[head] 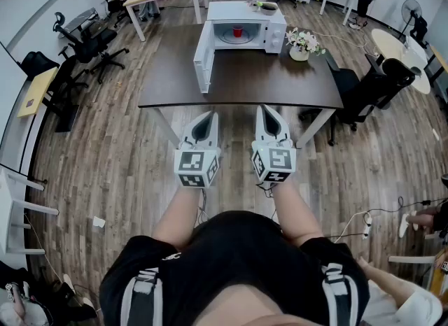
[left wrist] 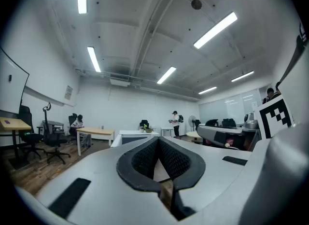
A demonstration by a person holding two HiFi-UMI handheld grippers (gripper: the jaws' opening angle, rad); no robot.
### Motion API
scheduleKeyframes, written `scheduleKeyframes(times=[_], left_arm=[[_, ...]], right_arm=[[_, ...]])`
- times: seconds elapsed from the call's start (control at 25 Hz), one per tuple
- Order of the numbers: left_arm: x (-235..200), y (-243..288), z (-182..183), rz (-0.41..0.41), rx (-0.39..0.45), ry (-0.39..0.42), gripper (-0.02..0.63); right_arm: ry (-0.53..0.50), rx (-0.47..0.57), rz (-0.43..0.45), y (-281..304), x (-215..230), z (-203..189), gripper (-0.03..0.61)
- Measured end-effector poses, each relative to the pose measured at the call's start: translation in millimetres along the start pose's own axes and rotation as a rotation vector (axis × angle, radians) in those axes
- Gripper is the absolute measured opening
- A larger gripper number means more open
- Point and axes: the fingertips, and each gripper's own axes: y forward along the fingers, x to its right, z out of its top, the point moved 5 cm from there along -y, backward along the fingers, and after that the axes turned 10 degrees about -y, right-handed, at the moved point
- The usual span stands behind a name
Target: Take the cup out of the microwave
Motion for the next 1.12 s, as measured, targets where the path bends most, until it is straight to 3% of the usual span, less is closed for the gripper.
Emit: scheduleKeyframes(times=[0.4,0.8,1.12], left_arm=[[-8,-7,4,0.014,0.010,-0.018,-0.008],[-30,-15,3,-0.051,0.005,-0.025,-0.008],[-56,13,-5,-0.062,0.001,-0.034,-0.008]], right_arm=[[0.038,0.025,0.005,-5,-9,9,-0.002],[0.023,0.028,-0.035,-3,-38,8,-0.002],[0.014,0.032,-0.042,33,-40,-5,-0.002]])
